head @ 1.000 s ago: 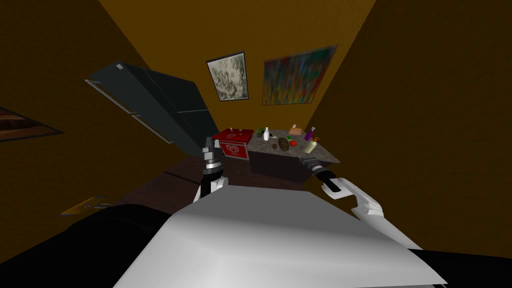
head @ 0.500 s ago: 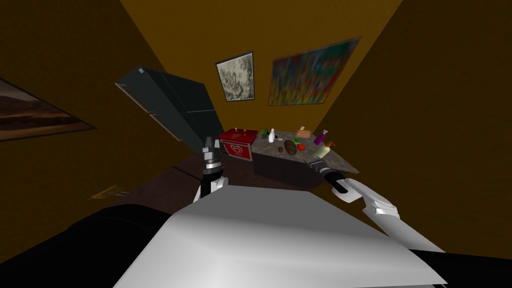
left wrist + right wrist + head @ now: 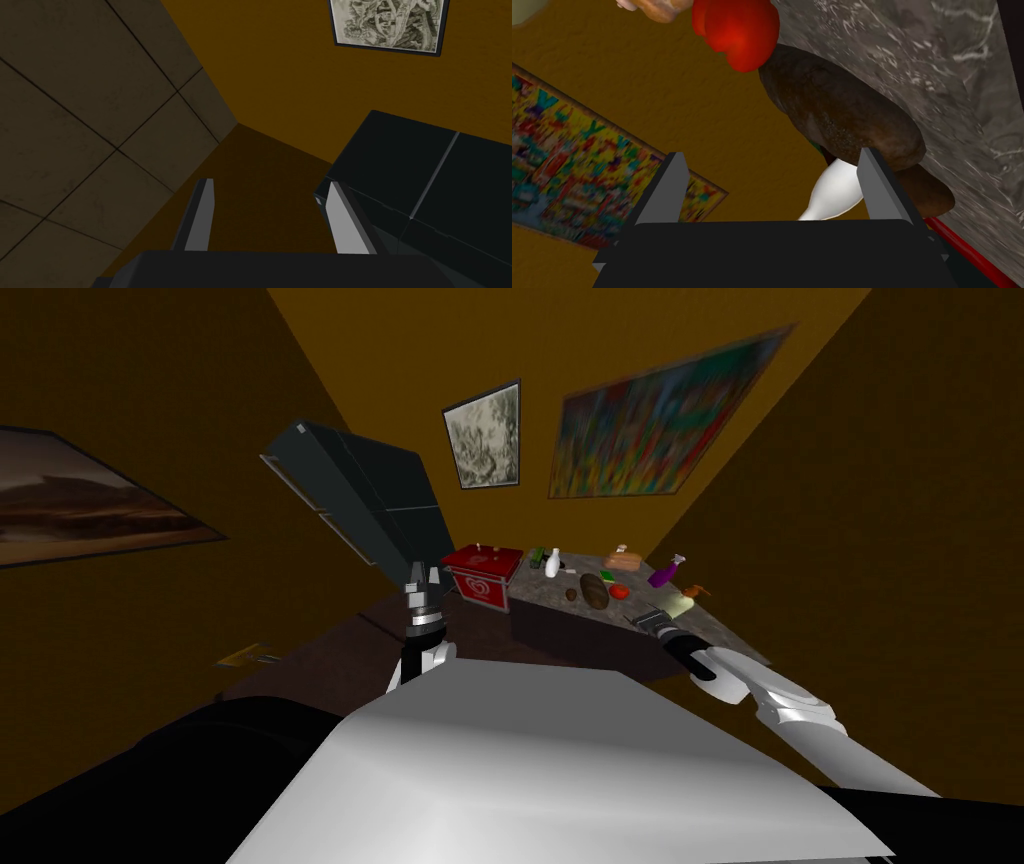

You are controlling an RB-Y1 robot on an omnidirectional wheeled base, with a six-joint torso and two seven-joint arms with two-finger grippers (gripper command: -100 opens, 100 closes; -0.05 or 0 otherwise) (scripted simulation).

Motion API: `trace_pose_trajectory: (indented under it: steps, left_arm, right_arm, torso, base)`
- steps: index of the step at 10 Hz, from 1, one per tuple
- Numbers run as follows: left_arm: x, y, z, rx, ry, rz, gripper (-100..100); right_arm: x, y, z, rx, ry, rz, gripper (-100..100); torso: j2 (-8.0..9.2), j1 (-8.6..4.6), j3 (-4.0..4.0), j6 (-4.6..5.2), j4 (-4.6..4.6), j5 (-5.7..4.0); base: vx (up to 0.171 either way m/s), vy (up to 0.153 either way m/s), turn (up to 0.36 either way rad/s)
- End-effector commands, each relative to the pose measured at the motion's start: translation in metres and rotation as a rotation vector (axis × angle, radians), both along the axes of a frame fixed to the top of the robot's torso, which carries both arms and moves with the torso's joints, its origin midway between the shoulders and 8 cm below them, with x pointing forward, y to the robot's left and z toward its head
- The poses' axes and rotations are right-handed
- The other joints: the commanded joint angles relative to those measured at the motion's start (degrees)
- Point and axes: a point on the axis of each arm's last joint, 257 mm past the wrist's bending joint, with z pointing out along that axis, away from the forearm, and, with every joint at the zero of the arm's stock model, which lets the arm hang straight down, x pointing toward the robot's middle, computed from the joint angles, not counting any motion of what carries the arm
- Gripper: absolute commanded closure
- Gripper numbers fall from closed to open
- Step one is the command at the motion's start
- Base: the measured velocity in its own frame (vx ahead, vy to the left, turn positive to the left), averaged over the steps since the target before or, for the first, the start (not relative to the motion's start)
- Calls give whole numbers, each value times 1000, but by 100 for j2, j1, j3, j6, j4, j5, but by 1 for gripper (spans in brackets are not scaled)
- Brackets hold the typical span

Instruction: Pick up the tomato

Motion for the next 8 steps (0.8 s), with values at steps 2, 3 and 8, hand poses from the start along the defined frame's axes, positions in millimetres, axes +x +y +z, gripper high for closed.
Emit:
trace_pose_trajectory:
  steps: [2,3,8]
  left_arm:
    - [0,0,0,0,0,0,0]
    - [0,0,0,0,0,0,0]
    - [0,0,0,0,0,0,0]
  right_arm:
    - [-8,-21,-5,-69,40,-12,-100]
    - [-15,-38,-7,-124,73,-20,-100]
    - [-50,-101,-15,-328,214,-46,-100]
  torso:
    - [4,2,3,-2,1,1]
    - [9,5,5,1,2,1]
    - [-19,0,-11,0,-4,2]
  base:
    - [63,-3,108]
    - [76,10,106]
    - [136,-10,164]
